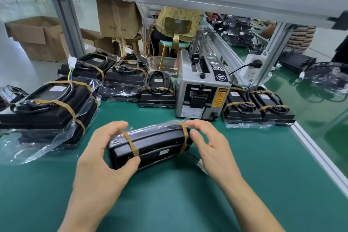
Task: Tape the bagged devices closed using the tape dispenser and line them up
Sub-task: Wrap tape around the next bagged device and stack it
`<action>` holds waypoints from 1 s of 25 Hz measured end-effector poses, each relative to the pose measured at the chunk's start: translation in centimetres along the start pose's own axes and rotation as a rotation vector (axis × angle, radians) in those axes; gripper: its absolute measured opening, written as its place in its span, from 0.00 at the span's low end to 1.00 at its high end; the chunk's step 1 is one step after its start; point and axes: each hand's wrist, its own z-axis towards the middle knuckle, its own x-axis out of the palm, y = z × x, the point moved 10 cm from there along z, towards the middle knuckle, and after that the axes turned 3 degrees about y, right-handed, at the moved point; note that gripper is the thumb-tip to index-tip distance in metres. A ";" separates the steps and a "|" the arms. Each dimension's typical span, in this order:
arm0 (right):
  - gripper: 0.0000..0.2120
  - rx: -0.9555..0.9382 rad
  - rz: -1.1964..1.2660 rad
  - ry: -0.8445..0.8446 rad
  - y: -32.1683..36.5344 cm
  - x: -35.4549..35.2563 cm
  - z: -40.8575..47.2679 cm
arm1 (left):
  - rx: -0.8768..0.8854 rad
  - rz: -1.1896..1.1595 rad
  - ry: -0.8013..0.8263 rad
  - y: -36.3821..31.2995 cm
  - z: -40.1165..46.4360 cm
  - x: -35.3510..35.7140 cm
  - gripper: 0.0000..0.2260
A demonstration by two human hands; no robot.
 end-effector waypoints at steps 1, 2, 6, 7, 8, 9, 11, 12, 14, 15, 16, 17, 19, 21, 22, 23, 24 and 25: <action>0.14 -0.002 0.020 -0.002 -0.2 0.1 0.2 | 0.098 0.179 -0.016 -1.6 0.1 0.1 0.25; 0.13 -0.005 0.035 -0.004 -0.3 0.1 0.4 | 0.206 0.355 -0.025 -3.3 0.1 0.6 0.24; 0.10 0.034 0.106 0.019 -1.2 0.1 1.0 | 0.420 0.661 0.117 -6.5 0.1 4.7 0.19; 0.09 0.064 0.137 0.012 -1.6 -0.2 1.3 | 0.416 0.675 0.138 -6.5 0.4 5.1 0.19; 0.08 0.103 0.164 -0.012 -2.2 -0.7 1.7 | 0.414 0.681 0.140 -6.5 0.7 5.2 0.19; 0.07 0.147 0.185 -0.053 -2.9 -1.4 2.3 | 0.415 0.680 0.127 -6.5 0.9 5.2 0.19; 0.07 0.221 0.193 -0.160 -4.3 -3.0 3.8 | 0.432 0.672 0.097 -6.4 0.9 5.0 0.19; 0.07 0.255 0.184 -0.207 -4.8 -3.8 4.7 | 0.442 0.661 0.090 -6.2 0.9 5.0 0.19; 0.10 0.309 0.121 -0.268 -5.4 -4.6 6.4 | 0.430 0.626 0.097 -5.4 0.9 5.2 0.19; 0.12 0.333 0.077 -0.291 -5.7 -4.9 7.1 | 0.416 0.599 0.108 -4.9 1.1 5.3 0.20; 0.13 0.357 0.045 -0.309 -6.0 -5.0 7.6 | 0.405 0.577 0.122 -4.5 1.2 5.5 0.21; 0.15 0.381 0.031 -0.327 -6.2 -5.2 8.0 | 0.397 0.564 0.134 -4.3 1.4 5.7 0.21; 0.17 0.413 0.036 -0.351 -6.4 -5.3 8.5 | 0.388 0.569 0.143 -3.8 1.5 6.0 0.22; 0.17 0.415 0.052 -0.362 -6.2 -5.2 8.7 | 0.384 0.548 0.139 -3.3 1.5 6.2 0.22; 0.17 0.407 0.065 -0.365 -6.0 -5.2 8.7 | 0.384 0.532 0.138 -3.1 1.5 6.2 0.22; 0.17 0.389 0.089 -0.363 -5.7 -5.1 8.5 | 0.387 0.522 0.133 -3.0 1.5 6.1 0.22; 0.17 0.359 0.131 -0.353 -5.2 -4.8 8.3 | 0.393 0.523 0.122 -3.2 1.4 6.0 0.22; 0.17 0.321 0.188 -0.334 -4.6 -4.5 8.0 | 0.402 0.532 0.102 -3.7 1.3 5.7 0.21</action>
